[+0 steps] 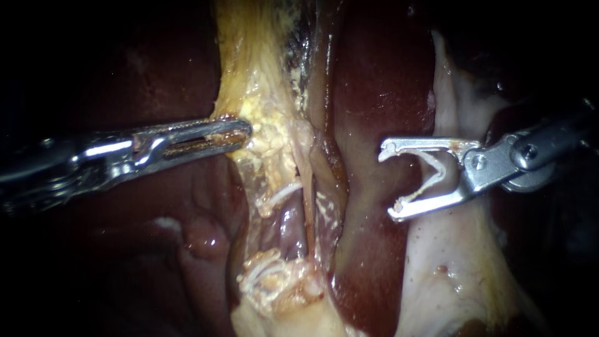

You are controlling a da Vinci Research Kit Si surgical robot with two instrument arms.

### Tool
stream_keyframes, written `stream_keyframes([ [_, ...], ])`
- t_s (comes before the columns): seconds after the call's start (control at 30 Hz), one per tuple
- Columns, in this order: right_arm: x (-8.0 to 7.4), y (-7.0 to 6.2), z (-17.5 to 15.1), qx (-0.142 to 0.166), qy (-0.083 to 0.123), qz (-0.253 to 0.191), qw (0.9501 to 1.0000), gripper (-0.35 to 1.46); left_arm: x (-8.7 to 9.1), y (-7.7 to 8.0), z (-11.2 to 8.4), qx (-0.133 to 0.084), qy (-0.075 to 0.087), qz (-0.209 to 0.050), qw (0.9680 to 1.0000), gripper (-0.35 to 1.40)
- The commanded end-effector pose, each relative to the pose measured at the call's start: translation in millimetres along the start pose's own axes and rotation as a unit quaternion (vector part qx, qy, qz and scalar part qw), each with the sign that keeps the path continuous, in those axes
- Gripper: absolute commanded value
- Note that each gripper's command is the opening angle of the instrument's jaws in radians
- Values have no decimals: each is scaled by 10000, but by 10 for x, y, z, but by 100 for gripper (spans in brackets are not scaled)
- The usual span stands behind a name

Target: Clipping first clip right tube

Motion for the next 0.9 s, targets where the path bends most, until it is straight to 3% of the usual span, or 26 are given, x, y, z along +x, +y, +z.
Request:
stream_keyframes([
  [0.03, -1, -1, 0, 2, 1, -34, 10000, 60, -1, 0, -1, 1, 0, 1, 10000, -35],
  [0.23, -21, -15, 23, 305, 31, 664, 9973, 59, -18, -2, -19, 56, 64, -38, 10000, -35],
  [0.5, -68, -37, 90, 824, -17, 1454, 9859, 58, -47, -9, -58, 41, -151, -131, 9998, -35],
  [0.67, -92, -35, 125, 998, -43, 1596, 9821, 56, -50, -21, -68, 46, -191, -95, 9998, -35],
  [0.9, -109, -19, 138, 885, -90, 1602, 9831, 56, -49, -33, -73, 38, -225, -104, 9997, -35],
])
